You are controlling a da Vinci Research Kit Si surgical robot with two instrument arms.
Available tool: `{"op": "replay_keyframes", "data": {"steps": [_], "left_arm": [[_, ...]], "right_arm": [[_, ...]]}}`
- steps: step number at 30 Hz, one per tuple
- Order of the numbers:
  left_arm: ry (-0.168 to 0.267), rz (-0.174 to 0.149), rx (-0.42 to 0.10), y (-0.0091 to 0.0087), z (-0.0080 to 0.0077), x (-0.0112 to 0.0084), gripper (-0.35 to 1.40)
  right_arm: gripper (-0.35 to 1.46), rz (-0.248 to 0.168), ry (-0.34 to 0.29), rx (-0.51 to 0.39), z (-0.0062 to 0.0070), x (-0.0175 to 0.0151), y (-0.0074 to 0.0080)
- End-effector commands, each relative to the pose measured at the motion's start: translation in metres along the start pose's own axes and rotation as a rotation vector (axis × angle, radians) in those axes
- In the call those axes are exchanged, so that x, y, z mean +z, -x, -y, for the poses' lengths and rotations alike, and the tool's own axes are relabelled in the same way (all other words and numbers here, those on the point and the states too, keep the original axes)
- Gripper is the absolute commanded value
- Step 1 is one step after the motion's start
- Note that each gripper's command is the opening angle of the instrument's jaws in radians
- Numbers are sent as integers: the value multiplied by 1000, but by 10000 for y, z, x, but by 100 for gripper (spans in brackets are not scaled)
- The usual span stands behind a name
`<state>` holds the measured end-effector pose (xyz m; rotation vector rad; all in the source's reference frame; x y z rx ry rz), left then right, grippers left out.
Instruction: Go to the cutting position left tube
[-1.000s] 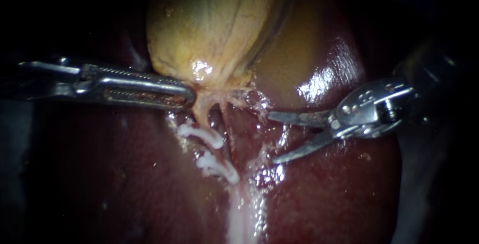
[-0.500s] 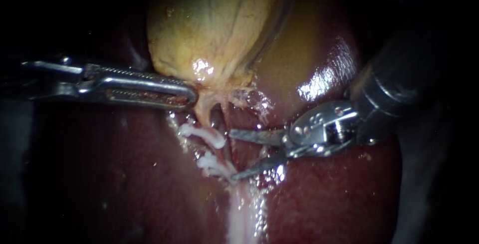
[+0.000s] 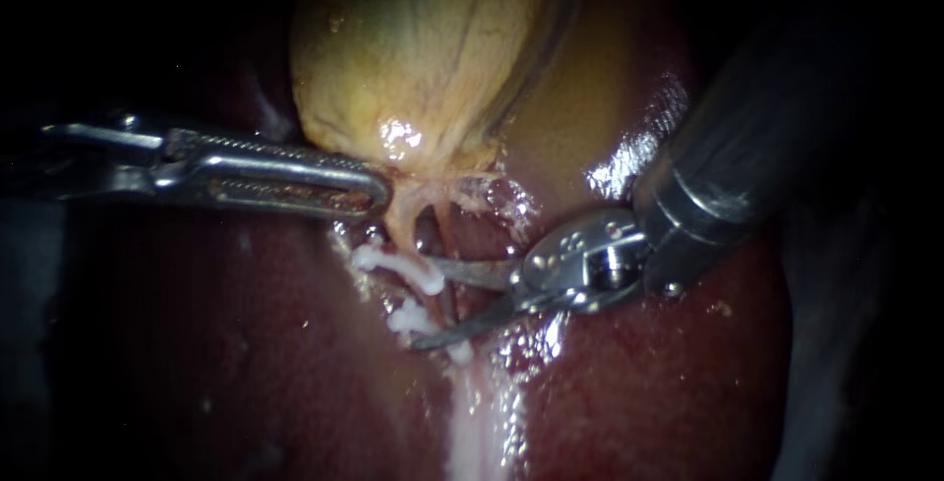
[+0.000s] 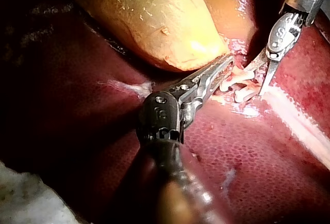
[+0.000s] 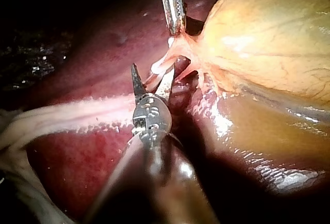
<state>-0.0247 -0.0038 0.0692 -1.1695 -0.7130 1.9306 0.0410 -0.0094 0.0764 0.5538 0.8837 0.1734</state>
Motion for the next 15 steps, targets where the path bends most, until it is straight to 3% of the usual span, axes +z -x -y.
{"op": "replay_keyframes", "data": {"steps": [1,11,15], "left_arm": [[-1,0,0,0,0,0,-35],[-2,-1,5,-2,0,4,-35],[-2,-1,5,-2,0,5,-35]], "right_arm": [[133,1,-1,6,-1,3,0],[113,-19,-91,49,-8,12,-2],[113,-43,-123,68,-12,18,-3]]}}
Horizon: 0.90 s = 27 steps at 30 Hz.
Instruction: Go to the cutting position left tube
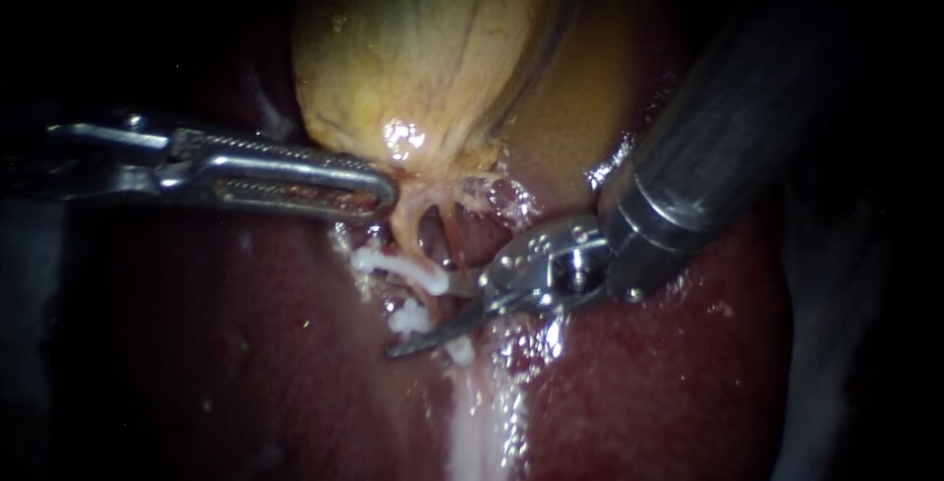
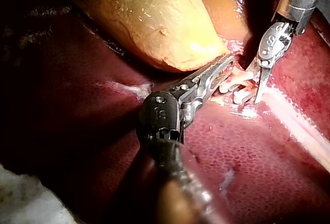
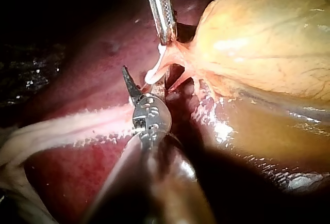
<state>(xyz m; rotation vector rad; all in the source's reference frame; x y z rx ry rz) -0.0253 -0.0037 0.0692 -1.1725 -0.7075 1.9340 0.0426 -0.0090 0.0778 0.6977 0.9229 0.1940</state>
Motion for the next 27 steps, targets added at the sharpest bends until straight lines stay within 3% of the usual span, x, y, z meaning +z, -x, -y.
{"op": "replay_keyframes", "data": {"steps": [1,13,27], "left_arm": [[0,1,0,0,0,0,-35],[-2,0,-1,-1,3,6,-35],[-3,0,-1,-1,3,7,-35]], "right_arm": [[111,-4,-8,-1,-1,2,0],[102,0,-50,9,-6,28,0],[102,-5,-51,13,-6,30,-1]]}}
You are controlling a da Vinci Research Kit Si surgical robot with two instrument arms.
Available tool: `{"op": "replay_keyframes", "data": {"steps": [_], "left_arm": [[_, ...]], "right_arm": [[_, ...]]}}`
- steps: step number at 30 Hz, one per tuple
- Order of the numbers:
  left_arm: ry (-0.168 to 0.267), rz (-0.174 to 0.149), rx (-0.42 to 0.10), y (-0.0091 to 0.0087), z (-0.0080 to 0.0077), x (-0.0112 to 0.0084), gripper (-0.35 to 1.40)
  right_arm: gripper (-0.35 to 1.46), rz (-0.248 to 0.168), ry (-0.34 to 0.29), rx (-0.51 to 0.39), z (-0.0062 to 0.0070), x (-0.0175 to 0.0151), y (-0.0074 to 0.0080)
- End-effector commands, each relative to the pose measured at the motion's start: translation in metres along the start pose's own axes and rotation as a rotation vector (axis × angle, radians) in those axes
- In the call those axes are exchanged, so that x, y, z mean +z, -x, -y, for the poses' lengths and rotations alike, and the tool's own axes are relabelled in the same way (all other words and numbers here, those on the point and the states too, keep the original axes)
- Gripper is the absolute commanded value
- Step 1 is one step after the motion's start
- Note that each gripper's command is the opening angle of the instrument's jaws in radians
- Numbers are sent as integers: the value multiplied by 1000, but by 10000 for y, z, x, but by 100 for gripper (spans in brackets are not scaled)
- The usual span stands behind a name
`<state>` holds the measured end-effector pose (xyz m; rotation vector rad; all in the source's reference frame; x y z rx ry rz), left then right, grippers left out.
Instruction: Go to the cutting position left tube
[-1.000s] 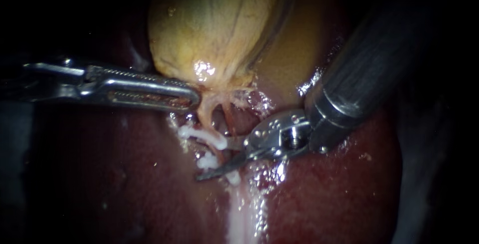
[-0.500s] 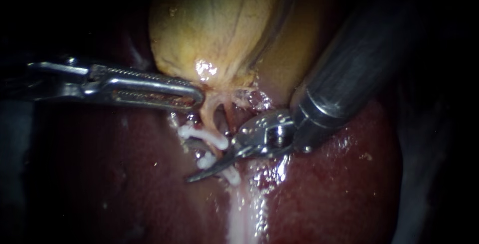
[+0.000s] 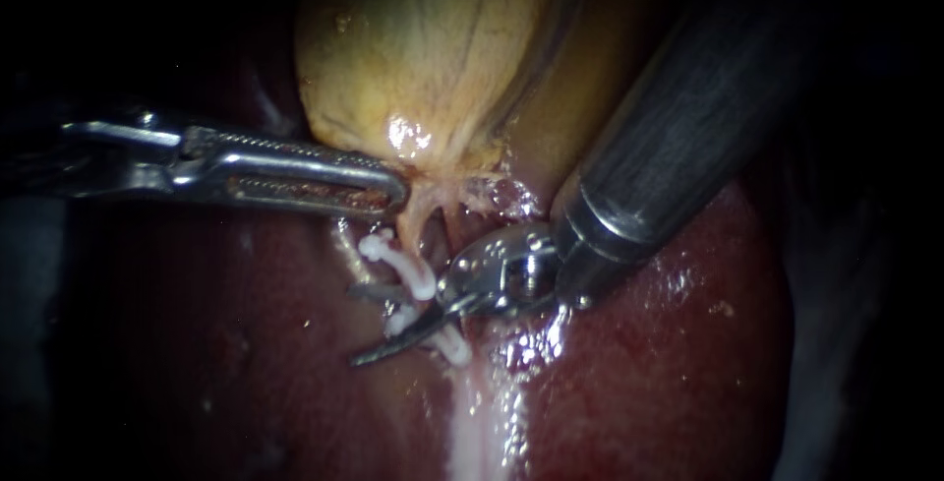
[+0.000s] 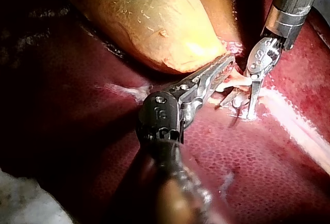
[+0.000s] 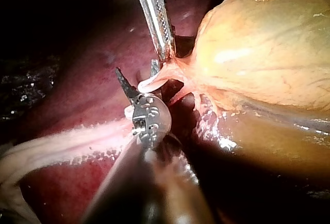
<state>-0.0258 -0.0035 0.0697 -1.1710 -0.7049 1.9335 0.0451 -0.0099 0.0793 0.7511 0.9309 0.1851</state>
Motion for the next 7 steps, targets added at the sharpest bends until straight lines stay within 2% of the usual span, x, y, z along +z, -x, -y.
{"op": "replay_keyframes", "data": {"steps": [1,7], "left_arm": [[0,0,0,0,0,0,-35],[0,0,0,1,1,0,-35]], "right_arm": [[102,0,0,0,0,0,0],[102,0,-1,-1,0,0,0]]}}
